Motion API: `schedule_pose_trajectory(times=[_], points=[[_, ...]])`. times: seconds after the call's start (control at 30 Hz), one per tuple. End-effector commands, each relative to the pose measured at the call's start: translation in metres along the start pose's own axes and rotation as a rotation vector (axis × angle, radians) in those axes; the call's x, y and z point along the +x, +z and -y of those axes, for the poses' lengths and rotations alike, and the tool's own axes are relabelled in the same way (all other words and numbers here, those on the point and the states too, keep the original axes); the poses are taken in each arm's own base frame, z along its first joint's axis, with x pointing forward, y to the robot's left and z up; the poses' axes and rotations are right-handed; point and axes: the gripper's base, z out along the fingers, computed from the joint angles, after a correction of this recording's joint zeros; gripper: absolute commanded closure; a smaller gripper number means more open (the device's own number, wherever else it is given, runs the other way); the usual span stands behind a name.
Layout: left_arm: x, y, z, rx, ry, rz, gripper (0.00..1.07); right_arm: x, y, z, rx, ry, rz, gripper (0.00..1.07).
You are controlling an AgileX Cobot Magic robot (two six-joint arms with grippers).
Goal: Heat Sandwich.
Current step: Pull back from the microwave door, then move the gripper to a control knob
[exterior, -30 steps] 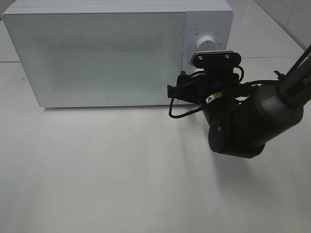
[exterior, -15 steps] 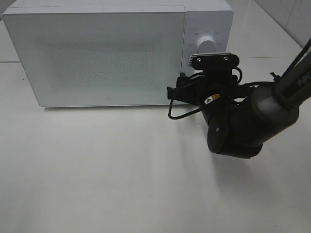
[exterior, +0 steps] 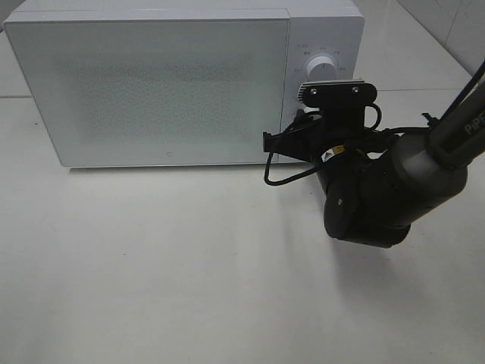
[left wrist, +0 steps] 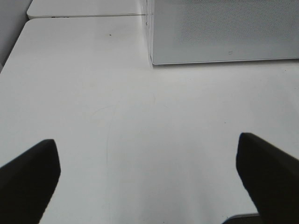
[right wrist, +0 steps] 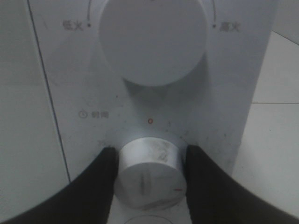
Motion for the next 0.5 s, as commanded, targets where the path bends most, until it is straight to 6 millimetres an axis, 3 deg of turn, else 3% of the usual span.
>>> schedule_pose_trajectory(times=[0.03, 0.17, 0.5], points=[[0.0021, -0.0026, 0.0001, -0.005, -0.006, 0.028, 0.1, -0.0046, 0.0013, -0.0024, -0.015, 0.005, 0.027, 0.96], [0.0021, -0.0026, 0.0001, -0.005, -0.006, 0.028, 0.1, -0.0046, 0.0013, -0.0024, -0.015, 0.005, 0.027, 1.02], [0.0021, -0.0026, 0.0001, -0.005, -0.006, 0.028, 0.1, -0.0048, 0.0013, -0.0024, -0.014, 0.005, 0.029, 1.01]])
